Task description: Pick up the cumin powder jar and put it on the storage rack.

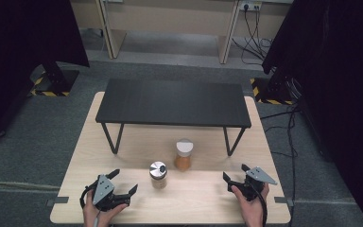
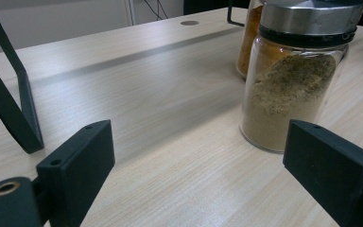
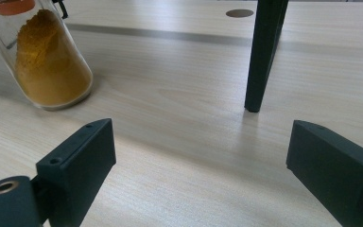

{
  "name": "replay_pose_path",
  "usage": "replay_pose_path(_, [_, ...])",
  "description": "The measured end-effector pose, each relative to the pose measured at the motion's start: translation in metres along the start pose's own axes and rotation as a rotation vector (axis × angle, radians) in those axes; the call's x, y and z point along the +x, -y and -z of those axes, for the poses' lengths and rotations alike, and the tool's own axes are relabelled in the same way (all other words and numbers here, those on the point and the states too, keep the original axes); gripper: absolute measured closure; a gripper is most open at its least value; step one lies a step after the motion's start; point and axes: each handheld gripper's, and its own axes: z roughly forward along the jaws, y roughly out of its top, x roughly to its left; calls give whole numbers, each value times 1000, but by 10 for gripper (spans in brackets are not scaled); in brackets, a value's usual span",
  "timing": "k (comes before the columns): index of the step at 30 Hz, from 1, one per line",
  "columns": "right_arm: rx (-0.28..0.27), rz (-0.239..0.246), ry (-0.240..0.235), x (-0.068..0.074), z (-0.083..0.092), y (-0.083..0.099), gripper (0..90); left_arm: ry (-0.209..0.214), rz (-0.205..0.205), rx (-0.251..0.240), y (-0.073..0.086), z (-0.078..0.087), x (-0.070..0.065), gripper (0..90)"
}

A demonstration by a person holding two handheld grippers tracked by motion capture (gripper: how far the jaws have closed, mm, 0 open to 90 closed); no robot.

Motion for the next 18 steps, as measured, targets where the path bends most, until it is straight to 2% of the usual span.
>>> replay_pose_path(18, [6, 16, 2, 2, -1, -1, 90, 11, -2, 8, -1, -1, 2, 89])
